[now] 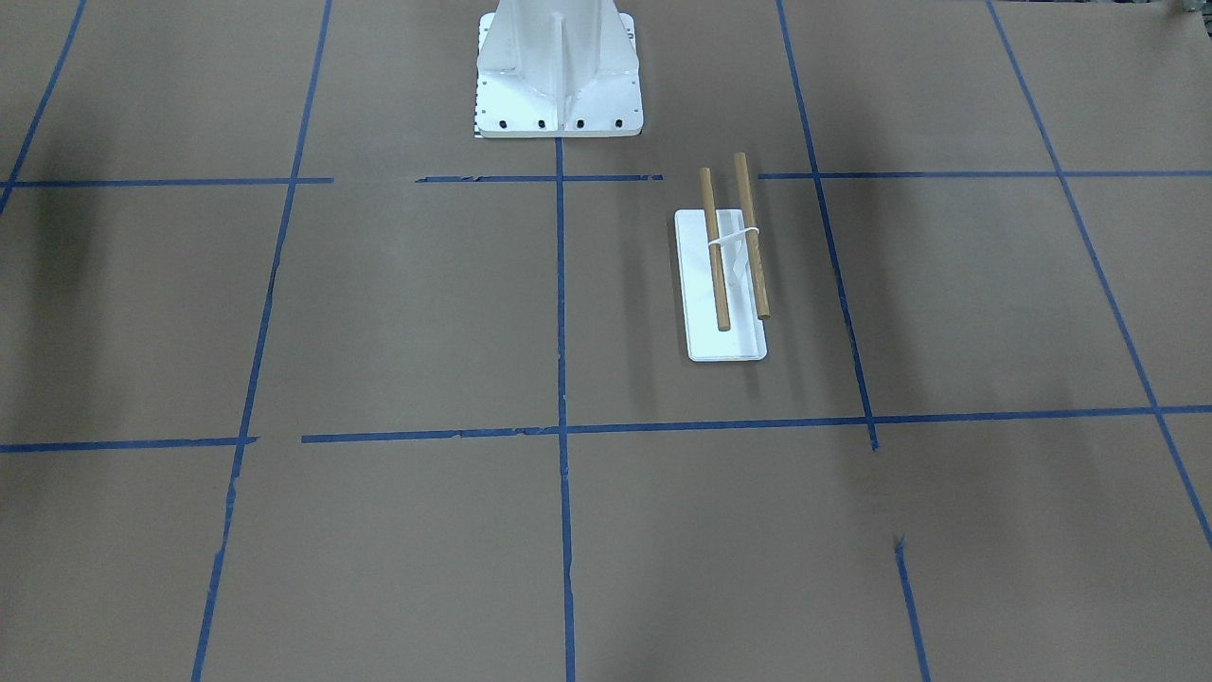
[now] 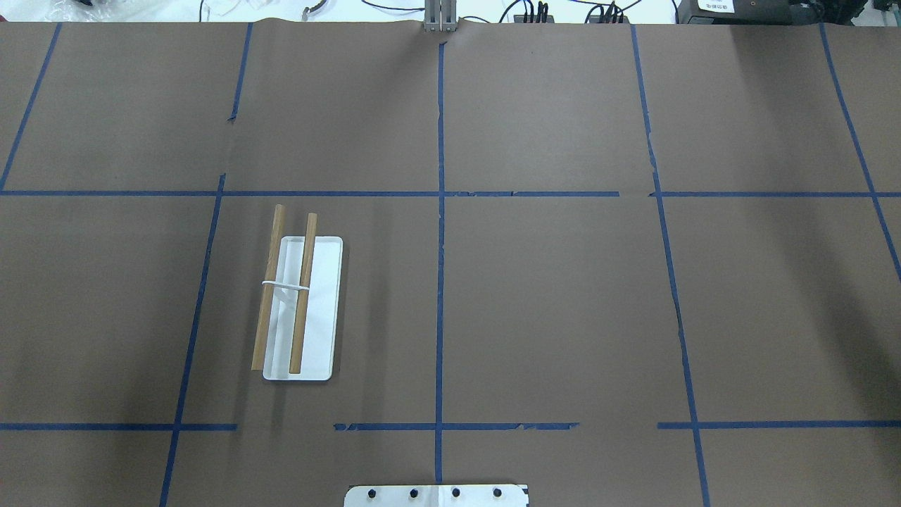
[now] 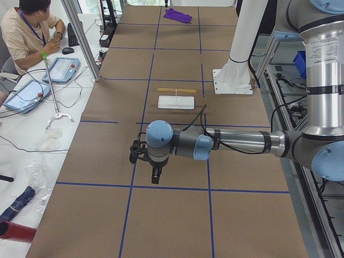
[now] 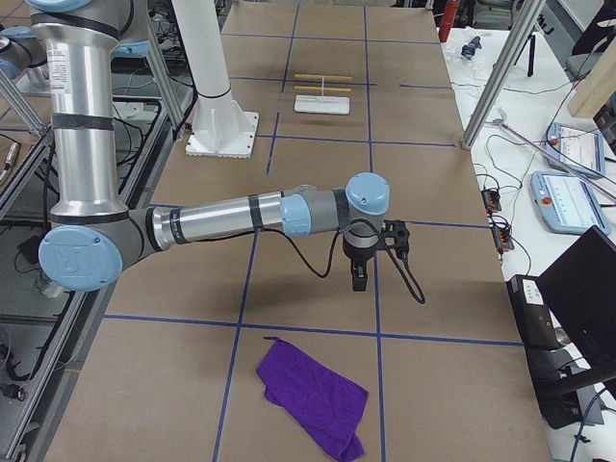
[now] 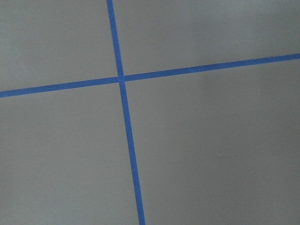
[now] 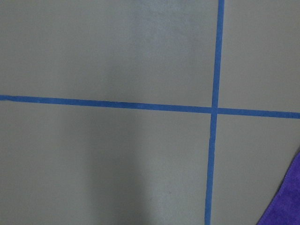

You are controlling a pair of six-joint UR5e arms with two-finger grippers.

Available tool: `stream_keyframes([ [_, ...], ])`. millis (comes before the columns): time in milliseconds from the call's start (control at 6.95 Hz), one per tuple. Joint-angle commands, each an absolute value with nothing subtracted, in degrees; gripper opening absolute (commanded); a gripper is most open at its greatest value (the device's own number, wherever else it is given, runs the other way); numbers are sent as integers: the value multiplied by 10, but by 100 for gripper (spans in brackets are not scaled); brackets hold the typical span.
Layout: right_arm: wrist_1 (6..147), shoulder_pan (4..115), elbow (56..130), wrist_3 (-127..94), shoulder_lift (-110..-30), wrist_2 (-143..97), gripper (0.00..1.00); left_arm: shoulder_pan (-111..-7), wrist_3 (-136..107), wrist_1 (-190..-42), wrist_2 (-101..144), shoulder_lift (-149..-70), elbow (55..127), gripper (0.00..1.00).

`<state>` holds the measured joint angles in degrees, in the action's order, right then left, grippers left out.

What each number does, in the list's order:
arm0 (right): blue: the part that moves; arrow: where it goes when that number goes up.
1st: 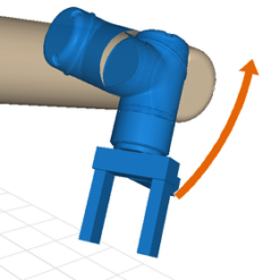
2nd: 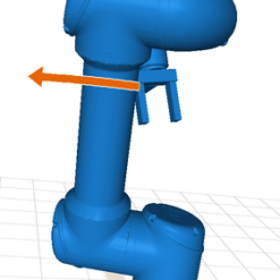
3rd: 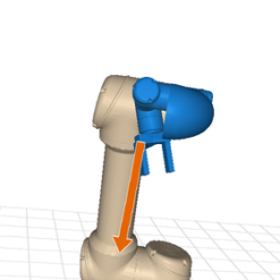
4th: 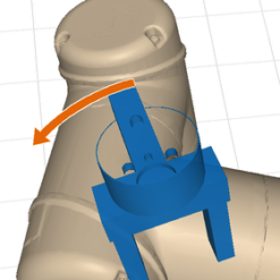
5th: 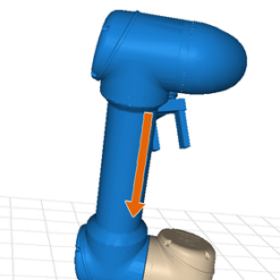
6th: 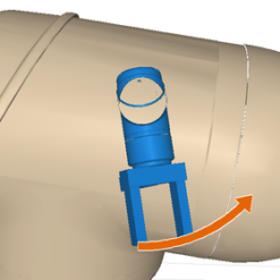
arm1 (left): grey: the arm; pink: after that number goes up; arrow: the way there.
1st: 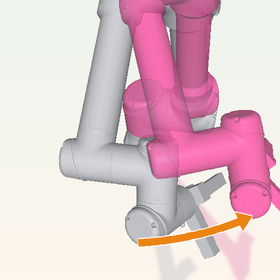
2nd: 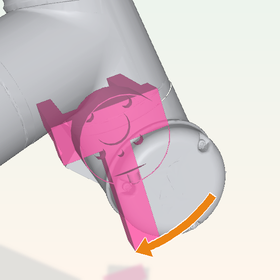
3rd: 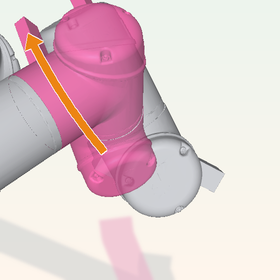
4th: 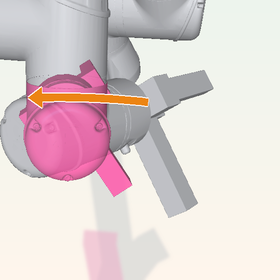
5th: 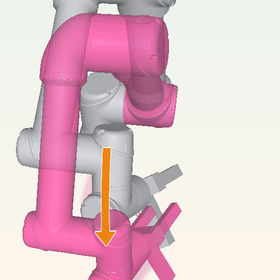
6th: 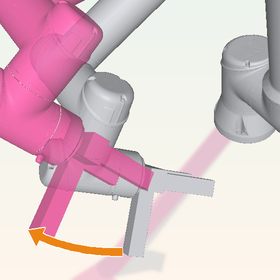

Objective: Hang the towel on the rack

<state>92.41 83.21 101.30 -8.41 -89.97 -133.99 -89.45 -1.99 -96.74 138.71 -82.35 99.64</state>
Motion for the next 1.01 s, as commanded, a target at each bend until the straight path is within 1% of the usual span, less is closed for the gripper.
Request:
stream_keyframes([
  [0,934,825,1017,-83,-898,-1341,100,-875,-13,-963,1389,-831,1013,100],
  [144,934,822,1011,-83,-895,-1341,100,-873,-13,-957,1389,-839,1006,100],
  [288,934,823,1014,-83,-896,-1342,100,-870,-13,-960,1389,-838,1023,100],
  [863,915,822,1019,-85,-909,-1399,100,-868,-12,-979,1392,-832,1021,100],
])
